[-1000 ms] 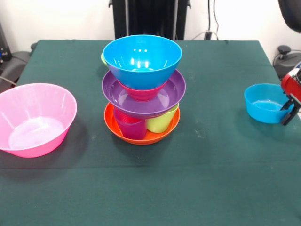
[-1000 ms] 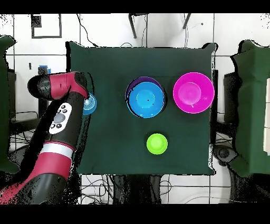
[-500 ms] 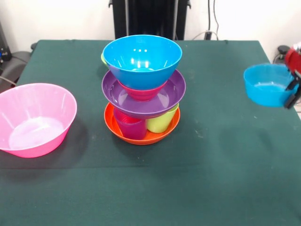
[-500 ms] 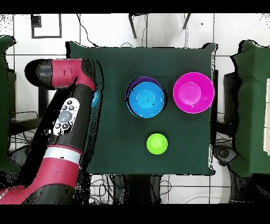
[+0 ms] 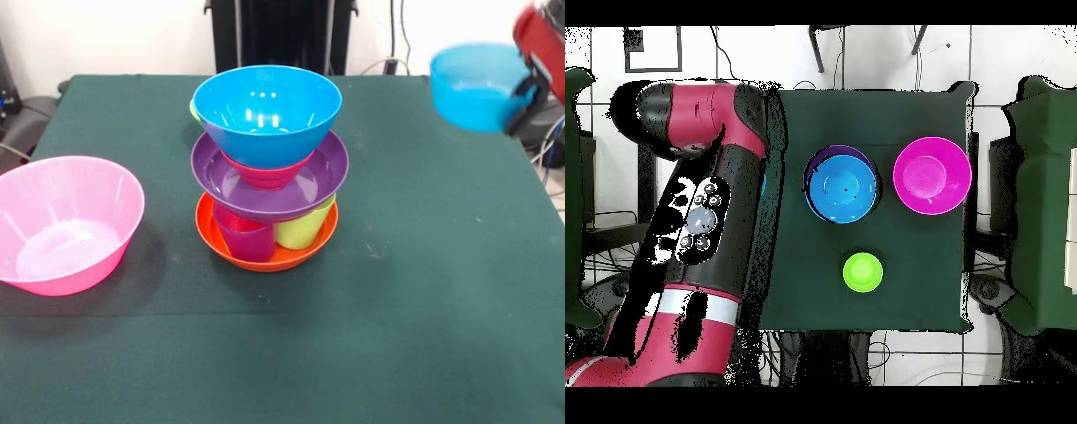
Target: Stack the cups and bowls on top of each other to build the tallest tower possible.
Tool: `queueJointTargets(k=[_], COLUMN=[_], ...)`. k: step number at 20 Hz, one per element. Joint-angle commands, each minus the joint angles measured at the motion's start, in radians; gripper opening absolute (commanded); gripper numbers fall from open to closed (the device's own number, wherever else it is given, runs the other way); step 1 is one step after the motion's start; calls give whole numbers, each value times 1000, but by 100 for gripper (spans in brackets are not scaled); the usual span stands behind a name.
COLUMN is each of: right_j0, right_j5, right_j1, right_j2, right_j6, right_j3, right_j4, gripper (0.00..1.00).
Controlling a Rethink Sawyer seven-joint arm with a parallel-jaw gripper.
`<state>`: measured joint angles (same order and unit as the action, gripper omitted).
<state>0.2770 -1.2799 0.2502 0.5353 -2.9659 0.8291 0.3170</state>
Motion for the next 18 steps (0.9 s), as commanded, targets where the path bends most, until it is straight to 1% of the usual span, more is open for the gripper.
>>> queueJointTargets(k=[1, 5, 7, 8, 11, 14, 16, 18], right_j0=[-73, -117, -132, -136, -155, -176, -181, -185], right_j5=[-234, -264, -259, -244, -189, -167, -143, -98], right_j1=[86, 117, 133, 142, 177, 211, 233, 241], right_j2=[-61, -69, -76, -72, -80, -86, -89, -95], right_j6=[360, 475, 520, 546, 606, 664, 683, 685], right_j3=[-106, -128, -125, -120, -66, -33, -3, 28], right_j4=[-145, -204, -229, -250, -281, -306, -317, -328], gripper=[0, 0, 0, 0, 0, 0, 0, 0])
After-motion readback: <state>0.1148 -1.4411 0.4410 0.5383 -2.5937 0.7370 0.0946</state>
